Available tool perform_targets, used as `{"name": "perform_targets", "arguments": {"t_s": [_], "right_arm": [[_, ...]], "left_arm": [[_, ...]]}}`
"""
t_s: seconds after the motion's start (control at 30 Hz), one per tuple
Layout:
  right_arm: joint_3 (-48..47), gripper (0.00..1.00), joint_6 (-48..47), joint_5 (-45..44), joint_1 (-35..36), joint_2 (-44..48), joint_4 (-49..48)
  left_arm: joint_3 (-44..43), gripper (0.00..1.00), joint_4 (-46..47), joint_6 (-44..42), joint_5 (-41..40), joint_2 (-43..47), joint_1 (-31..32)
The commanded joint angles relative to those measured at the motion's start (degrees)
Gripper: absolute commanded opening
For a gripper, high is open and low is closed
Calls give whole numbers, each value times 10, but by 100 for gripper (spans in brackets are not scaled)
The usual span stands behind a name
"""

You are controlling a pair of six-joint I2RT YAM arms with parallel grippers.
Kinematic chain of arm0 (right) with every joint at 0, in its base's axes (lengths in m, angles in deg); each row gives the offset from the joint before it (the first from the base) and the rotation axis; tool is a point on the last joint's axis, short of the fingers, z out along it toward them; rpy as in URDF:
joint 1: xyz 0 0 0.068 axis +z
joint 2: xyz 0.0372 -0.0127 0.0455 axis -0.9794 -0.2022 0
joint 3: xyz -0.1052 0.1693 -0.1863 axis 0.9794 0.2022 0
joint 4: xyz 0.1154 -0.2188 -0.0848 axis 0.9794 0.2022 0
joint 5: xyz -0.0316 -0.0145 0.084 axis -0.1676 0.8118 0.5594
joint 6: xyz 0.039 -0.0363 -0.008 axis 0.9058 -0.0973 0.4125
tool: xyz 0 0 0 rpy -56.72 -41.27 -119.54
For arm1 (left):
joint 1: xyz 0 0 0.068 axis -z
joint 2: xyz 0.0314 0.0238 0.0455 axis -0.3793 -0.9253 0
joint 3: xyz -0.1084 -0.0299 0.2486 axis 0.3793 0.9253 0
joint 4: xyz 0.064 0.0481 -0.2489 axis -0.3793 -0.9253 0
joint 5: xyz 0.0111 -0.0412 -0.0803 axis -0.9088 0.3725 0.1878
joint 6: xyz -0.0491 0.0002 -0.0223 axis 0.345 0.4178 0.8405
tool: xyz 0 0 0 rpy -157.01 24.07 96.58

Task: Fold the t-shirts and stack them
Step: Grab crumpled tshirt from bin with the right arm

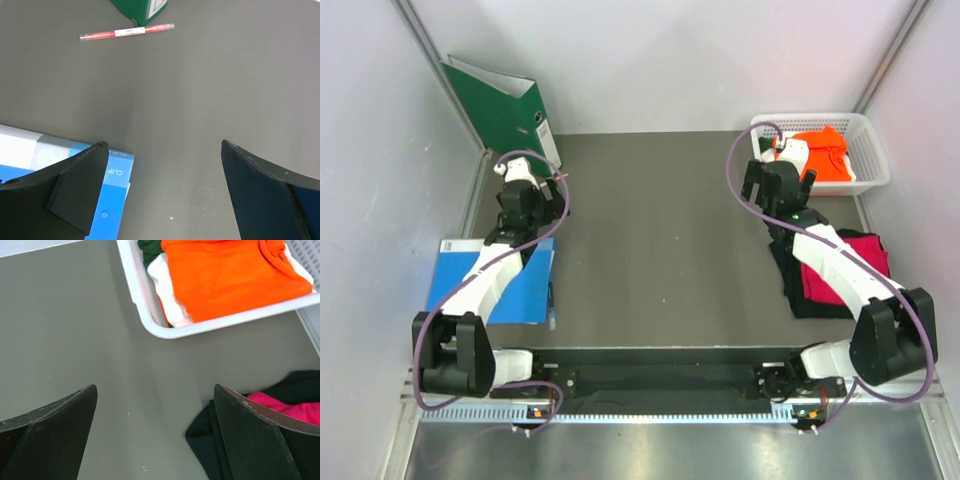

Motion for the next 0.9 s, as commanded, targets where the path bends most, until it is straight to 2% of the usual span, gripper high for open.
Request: {"name": "perform_targets", "arguments": {"t_s": [0.0, 0.07, 0.1, 0.13, 0.23, 0.27, 0.4, 0.6, 0.77, 0.87], "right_arm": [[-63, 100, -19, -11, 13, -32, -16], [-96, 100, -21, -5, 13, -60, -4], [-111, 100, -25, -7, 14, -71, 3], [-126, 100, -25, -10, 13, -90, 8], [-185, 100, -35, -33, 14, -128, 34], [-216, 100, -37, -41, 12, -135, 40], [-299, 100, -50, -60, -18, -173, 63], [-371, 99, -29, -26, -108, -242, 52], [-467, 96, -8, 27, -176, -358, 77], [-533, 97, 9, 94, -228, -421, 105]], "left_arm": [[-34, 98, -11, -22, -25, -36, 36], [-101, 98, -86, -52, -76, -108, 74], [-128, 98, -114, -58, -117, -135, 123], [-163, 98, -144, -69, -228, -160, 148], [-225, 98, -194, -51, -348, -247, 200], [-240, 98, -227, -41, -359, -277, 203], [-252, 98, -235, -31, -379, -301, 213], [-201, 98, -188, -38, -365, -254, 213], [-153, 98, -143, -71, -335, -198, 213], [-138, 98, -132, -74, -330, -177, 213]]}}
